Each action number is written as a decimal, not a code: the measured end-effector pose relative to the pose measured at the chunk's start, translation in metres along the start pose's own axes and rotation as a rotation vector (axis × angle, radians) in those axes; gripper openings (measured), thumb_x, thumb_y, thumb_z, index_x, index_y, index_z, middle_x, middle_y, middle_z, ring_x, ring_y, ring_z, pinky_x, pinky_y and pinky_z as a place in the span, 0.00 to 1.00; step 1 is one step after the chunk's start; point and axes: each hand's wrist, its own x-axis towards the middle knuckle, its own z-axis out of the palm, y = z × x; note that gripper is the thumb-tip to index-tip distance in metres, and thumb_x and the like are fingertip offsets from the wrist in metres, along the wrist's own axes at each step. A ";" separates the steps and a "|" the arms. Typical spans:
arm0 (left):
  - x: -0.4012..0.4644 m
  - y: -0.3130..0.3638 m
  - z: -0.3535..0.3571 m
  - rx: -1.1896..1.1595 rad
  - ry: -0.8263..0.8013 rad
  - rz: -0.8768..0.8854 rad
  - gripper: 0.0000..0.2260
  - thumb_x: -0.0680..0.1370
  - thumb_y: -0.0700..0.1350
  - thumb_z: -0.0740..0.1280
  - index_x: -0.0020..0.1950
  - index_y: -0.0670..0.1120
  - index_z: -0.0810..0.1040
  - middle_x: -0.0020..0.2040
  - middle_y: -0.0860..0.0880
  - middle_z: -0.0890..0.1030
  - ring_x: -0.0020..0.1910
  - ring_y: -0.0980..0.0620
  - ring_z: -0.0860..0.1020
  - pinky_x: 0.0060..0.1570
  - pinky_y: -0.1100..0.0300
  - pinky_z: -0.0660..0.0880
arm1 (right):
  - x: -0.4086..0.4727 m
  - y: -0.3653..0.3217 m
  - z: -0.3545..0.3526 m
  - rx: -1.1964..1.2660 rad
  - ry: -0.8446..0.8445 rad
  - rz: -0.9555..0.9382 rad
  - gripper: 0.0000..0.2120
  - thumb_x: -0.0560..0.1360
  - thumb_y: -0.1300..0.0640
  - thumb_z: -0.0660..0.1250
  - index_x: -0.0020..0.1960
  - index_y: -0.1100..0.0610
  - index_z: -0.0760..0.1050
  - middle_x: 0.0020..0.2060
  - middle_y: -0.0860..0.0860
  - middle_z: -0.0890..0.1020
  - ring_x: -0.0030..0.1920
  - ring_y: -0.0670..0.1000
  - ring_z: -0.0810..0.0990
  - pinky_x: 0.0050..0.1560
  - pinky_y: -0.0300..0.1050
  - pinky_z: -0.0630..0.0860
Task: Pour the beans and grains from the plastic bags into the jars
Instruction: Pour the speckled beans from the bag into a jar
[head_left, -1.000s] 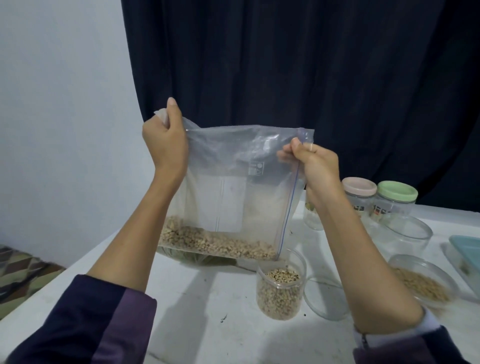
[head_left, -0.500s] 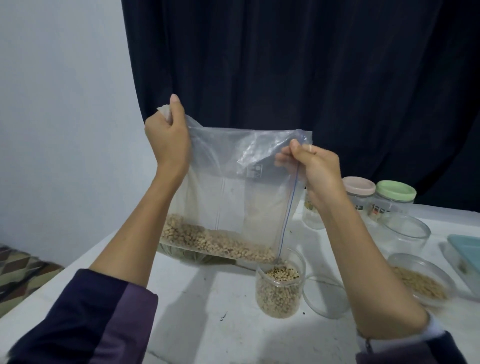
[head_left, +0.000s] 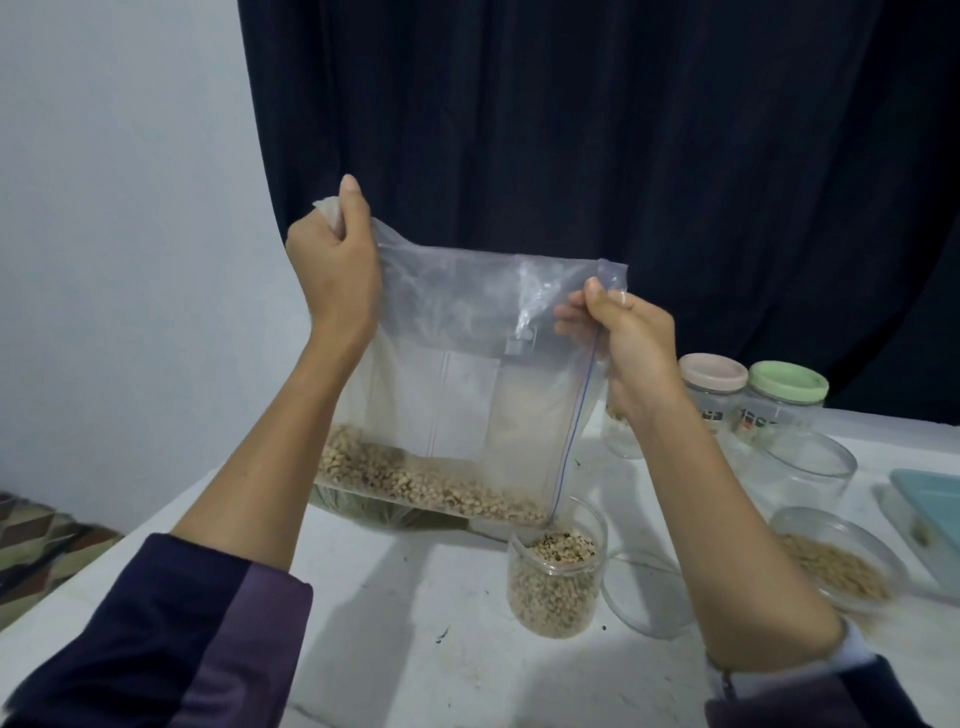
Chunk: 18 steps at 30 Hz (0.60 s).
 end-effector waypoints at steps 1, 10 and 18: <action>-0.001 0.000 0.000 0.001 0.004 0.003 0.25 0.82 0.43 0.59 0.27 0.49 0.53 0.18 0.58 0.58 0.21 0.59 0.57 0.25 0.67 0.55 | 0.001 0.000 0.000 -0.011 -0.034 0.007 0.10 0.79 0.60 0.65 0.41 0.63 0.79 0.37 0.56 0.83 0.37 0.49 0.83 0.44 0.40 0.80; 0.000 -0.006 0.001 -0.010 0.021 0.008 0.24 0.81 0.43 0.59 0.28 0.49 0.53 0.19 0.58 0.58 0.22 0.59 0.57 0.26 0.68 0.55 | 0.006 0.006 -0.003 -0.009 0.008 -0.021 0.10 0.79 0.60 0.65 0.41 0.61 0.79 0.36 0.54 0.84 0.37 0.50 0.83 0.47 0.41 0.80; -0.001 -0.009 0.003 -0.008 0.015 0.000 0.24 0.82 0.43 0.59 0.28 0.49 0.53 0.19 0.57 0.58 0.22 0.59 0.57 0.26 0.67 0.55 | 0.006 0.006 -0.005 0.001 0.004 -0.023 0.09 0.79 0.61 0.65 0.41 0.62 0.79 0.36 0.55 0.83 0.36 0.50 0.84 0.44 0.41 0.81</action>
